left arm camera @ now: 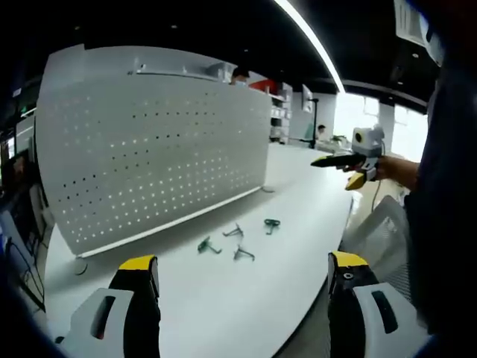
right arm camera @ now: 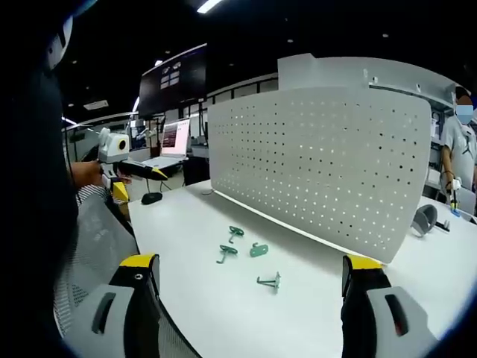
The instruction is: Insert the hook assembly into the mounting plate slot until the hook locks in place.
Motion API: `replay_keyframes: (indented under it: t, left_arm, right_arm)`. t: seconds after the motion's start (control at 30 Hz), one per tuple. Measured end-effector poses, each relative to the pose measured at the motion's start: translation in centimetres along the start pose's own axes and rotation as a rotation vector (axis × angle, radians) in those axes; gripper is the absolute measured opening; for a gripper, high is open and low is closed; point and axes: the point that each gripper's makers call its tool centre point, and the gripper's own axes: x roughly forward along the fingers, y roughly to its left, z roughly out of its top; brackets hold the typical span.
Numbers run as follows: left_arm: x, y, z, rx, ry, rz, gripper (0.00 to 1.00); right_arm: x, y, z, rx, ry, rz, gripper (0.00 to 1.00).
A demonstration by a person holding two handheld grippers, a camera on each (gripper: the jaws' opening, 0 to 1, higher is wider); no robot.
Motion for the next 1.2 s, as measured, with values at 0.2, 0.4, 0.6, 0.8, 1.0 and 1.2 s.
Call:
replay_keyframes:
  t: [0.2,0.4,0.6,0.8,1.0,1.2]
  left_arm:
    - [0.0,-0.2,0.2,0.002,-0.005,0.0,0.96]
    - [0.0,-0.2,0.2,0.0,-0.012,0.0,0.96]
    - [0.2,-0.4,0.2,-0.003,-0.019,-0.007,0.96]
    - [0.2,-0.4,0.1,-0.01,-0.029,-0.008,0.95]
    - [0.1,-0.3,-0.2,-0.022,-0.036,-0.007,0.96]
    - [0.2,-0.4,-0.1,-0.019,-0.043,-0.012,0.95]
  right_arm:
    - [0.1,0.1,0.1,-0.001,-0.001,0.005,1.0]
    - [0.0,0.0,-0.1,-0.004,0.011,0.007,1.0]
    - [0.1,0.2,0.1,-0.012,0.017,0.008,1.0]
    - [0.4,0.5,0.2,-0.024,0.033,0.016,0.98]
    - [0.7,0.5,0.6,-0.043,0.047,0.02,0.97]
    - [1.4,0.2,1.0,-0.055,0.053,0.031,0.97]
